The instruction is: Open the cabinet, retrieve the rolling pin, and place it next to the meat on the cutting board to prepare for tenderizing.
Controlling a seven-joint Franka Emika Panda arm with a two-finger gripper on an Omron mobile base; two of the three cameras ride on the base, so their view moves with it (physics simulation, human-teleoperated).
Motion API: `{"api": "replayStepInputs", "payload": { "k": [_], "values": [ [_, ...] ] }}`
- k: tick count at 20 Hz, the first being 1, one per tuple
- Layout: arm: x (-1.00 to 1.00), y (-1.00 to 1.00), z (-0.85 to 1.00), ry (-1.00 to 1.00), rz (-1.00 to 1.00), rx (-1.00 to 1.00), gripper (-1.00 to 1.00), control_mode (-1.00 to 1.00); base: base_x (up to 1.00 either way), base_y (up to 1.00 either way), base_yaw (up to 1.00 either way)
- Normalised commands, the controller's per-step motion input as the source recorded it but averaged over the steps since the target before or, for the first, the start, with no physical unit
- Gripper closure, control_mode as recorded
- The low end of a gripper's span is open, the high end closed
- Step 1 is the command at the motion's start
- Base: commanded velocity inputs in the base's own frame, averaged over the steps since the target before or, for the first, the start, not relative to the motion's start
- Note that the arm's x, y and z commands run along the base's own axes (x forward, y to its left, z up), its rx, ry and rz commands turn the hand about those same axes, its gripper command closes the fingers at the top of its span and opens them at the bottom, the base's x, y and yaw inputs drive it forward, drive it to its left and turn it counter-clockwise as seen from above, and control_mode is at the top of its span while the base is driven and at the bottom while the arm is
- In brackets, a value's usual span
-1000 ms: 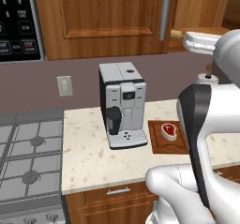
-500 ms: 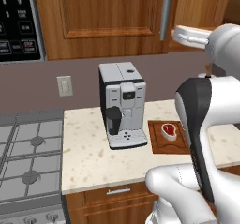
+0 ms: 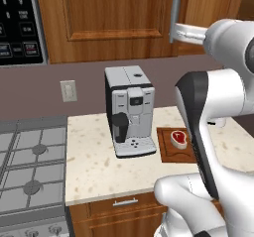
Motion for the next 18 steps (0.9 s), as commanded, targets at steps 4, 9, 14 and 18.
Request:
{"api": "replayStepInputs", "payload": {
  "k": [4,9,14,18],
  "values": [
    [0.15,0.0,-0.01,0.01,0.01,0.0,-1.0,-1.0,0.0,0.0,0.0],
    [0.1,0.0,-0.01,0.0,0.01,0.0,-1.0,-1.0,0.0,0.0,0.0],
    [0.19,0.0,0.0,0.0,0.01,0.0,-1.0,-1.0,0.0,0.0,0.0],
    [0.31,0.0,0.0,0.0,0.01,0.0,-1.0,-1.0,0.0,0.0,0.0]
  ]
}}
